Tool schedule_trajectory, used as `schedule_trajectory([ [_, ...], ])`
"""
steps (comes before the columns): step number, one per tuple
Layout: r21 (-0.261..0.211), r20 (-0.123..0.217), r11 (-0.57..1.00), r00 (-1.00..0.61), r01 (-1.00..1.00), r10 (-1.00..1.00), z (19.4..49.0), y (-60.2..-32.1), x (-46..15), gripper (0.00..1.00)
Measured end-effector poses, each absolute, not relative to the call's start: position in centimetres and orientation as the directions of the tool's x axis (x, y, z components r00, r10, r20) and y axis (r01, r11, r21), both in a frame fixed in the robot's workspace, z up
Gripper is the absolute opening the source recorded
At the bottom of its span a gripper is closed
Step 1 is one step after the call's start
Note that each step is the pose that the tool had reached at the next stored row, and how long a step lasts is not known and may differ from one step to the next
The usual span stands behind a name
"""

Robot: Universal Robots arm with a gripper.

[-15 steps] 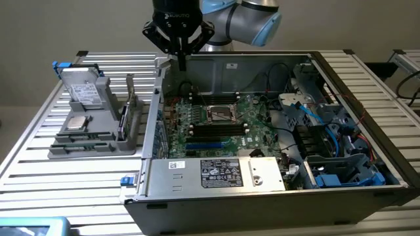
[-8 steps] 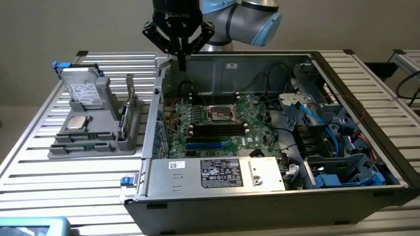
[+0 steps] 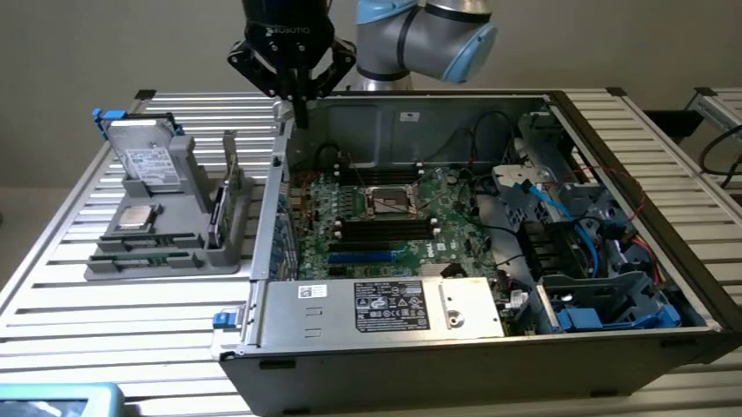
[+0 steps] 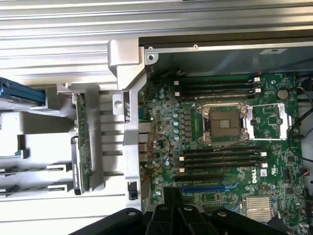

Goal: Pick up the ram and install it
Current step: 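Reach for the ram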

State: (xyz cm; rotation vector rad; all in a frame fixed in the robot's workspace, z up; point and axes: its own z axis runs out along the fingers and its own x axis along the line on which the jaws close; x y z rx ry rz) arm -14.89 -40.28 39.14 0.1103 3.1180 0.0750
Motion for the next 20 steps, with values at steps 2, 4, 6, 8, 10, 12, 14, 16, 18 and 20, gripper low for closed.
schedule_trajectory([
  [2, 0.049, -0.019, 0.996, -0.997, 0.070, 0.071, 39.0, -40.3, -15.8, 0.11],
  [4, 0.048, -0.019, 0.996, -0.997, 0.070, 0.071, 38.8, -40.3, -16.7, 0.11],
  [6, 0.048, -0.019, 0.996, -0.997, 0.070, 0.071, 38.5, -40.3, -17.6, 0.11],
  [8, 0.048, -0.019, 0.996, -0.997, 0.070, 0.071, 38.4, -40.3, -18.5, 0.11],
  [10, 0.048, -0.019, 0.996, -0.997, 0.070, 0.071, 38.3, -40.3, -19.5, 0.11],
  [12, 0.048, -0.018, 0.996, -0.997, 0.070, 0.071, 38.2, -40.3, -20.4, 0.11],
  [14, 0.048, -0.017, 0.996, -0.997, 0.070, 0.071, 38.1, -40.3, -21.3, 0.11],
  [16, 0.048, -0.016, 0.996, -0.997, 0.070, 0.071, 38.1, -40.3, -22.2, 0.11],
  [18, 0.047, -0.015, 0.996, -0.997, 0.070, 0.071, 38.0, -40.3, -23.1, 0.11],
  [20, 0.047, -0.014, 0.996, -0.997, 0.070, 0.071, 37.9, -40.3, -24.0, 0.11],
])
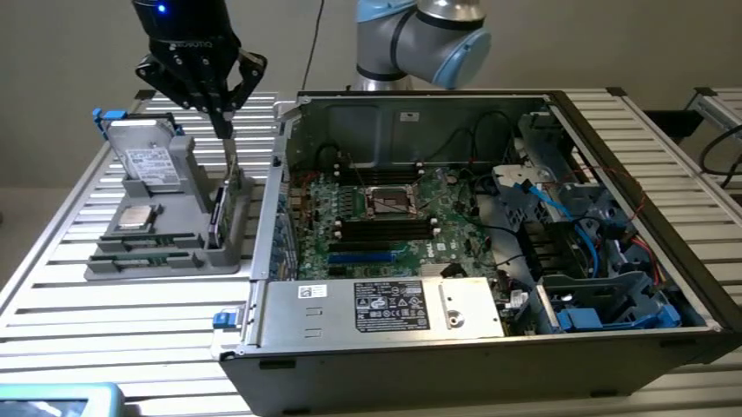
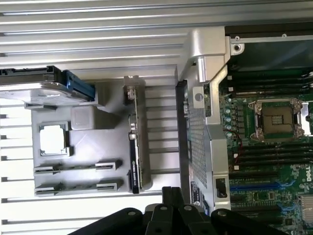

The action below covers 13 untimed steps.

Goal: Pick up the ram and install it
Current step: 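Reach for the ram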

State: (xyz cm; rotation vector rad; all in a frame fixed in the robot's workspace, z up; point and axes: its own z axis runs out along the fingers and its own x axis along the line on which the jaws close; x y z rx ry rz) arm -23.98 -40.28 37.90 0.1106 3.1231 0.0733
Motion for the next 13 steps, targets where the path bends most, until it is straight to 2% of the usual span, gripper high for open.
schedule_trajectory([
  [13, 0.047, -0.009, 0.996, -0.998, 0.069, 0.070, 37.0, -40.3, -29.9, 0.11],
])
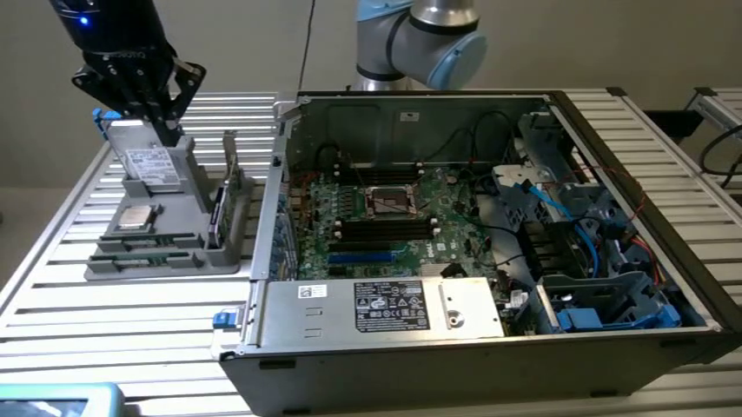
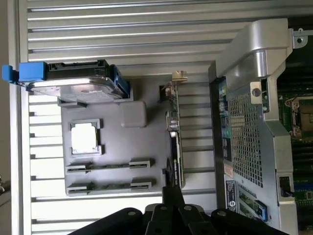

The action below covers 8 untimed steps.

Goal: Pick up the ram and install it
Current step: 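Reach for the ram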

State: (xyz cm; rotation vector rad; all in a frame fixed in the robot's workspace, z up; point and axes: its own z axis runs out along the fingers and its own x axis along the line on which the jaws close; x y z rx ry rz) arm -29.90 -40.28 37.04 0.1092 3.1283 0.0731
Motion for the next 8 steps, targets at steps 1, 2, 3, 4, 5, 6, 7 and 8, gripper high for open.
schedule_trajectory([
  [1, 0.047, -0.009, 0.996, -0.998, 0.069, 0.070, 37.0, -40.3, -30.3, 0.11],
  [2, 0.047, -0.008, 0.997, -0.998, 0.069, 0.069, 36.9, -40.3, -30.8, 0.11],
  [3, 0.047, -0.008, 0.997, -0.998, 0.068, 0.069, 36.8, -40.3, -31.3, 0.11],
  [4, 0.047, -0.007, 0.997, -0.998, 0.068, 0.068, 36.8, -40.3, -31.7, 0.11],
  [5, 0.047, -0.007, 0.997, -0.998, 0.067, 0.068, 36.7, -40.3, -32.1, 0.11],
  [6, 0.047, -0.007, 0.997, -0.998, 0.066, 0.067, 36.7, -40.3, -32.5, 0.11],
  [7, 0.047, -0.006, 0.997, -0.998, 0.065, 0.066, 36.6, -40.3, -32.9, 0.11],
  [8, 0.047, -0.006, 0.997, -0.998, 0.064, 0.064, 36.5, -40.3, -33.3, 0.11],
])
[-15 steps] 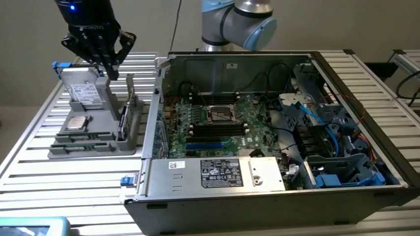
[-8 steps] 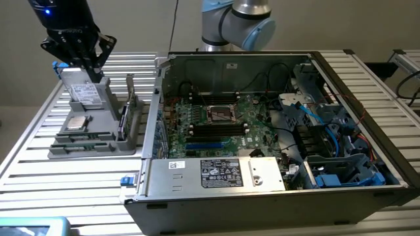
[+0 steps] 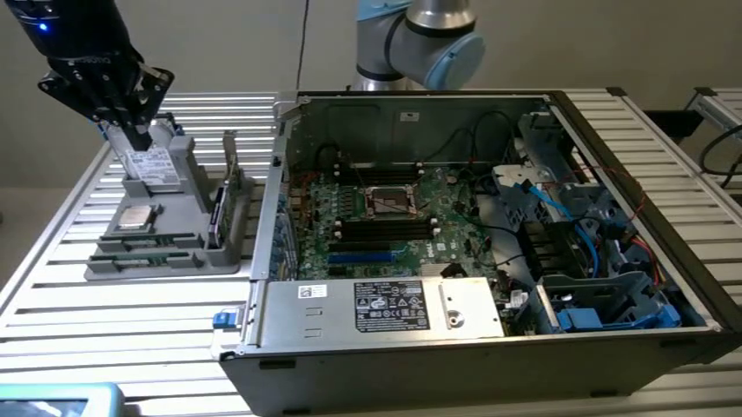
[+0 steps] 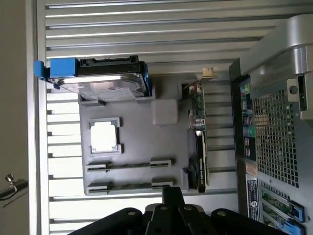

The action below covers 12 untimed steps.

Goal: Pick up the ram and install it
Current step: 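Reach for the ram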

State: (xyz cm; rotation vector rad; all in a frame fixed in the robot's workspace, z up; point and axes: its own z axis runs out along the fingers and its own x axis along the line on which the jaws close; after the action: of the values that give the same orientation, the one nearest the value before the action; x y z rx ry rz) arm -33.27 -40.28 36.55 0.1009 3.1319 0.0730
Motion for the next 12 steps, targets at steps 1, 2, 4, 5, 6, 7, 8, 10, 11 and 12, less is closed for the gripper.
schedule_trajectory([
  [1, 0.047, -0.005, 0.997, -0.998, 0.063, 0.063, 36.5, -40.3, -33.6, 0.11],
  [2, 0.047, -0.005, 0.997, -0.998, 0.062, 0.062, 36.4, -40.3, -33.9, 0.11],
  [4, 0.046, -0.004, 0.997, -0.998, 0.058, 0.058, 36.3, -40.3, -34.5, 0.11],
  [5, 0.046, -0.003, 0.997, -0.998, 0.056, 0.056, 36.2, -40.3, -34.8, 0.11],
  [6, 0.045, -0.002, 0.998, -0.999, 0.054, 0.054, 36.1, -40.3, -34.9, 0.11],
  [7, 0.044, 0.000, 0.998, -0.999, 0.052, 0.052, 36.0, -40.3, -34.9, 0.11],
  [8, 0.043, 0.002, 0.998, -0.999, 0.049, 0.049, 35.9, -40.3, -34.9, 0.11],
  [10, 0.043, 0.006, 0.998, -0.999, 0.045, 0.044, 35.7, -40.3, -35.0, 0.11],
  [11, 0.042, 0.008, 0.998, -0.999, 0.043, 0.043, 35.6, -40.3, -35.0, 0.11],
  [12, 0.042, 0.009, 0.998, -0.999, 0.042, 0.042, 35.5, -40.4, -35.0, 0.11],
])
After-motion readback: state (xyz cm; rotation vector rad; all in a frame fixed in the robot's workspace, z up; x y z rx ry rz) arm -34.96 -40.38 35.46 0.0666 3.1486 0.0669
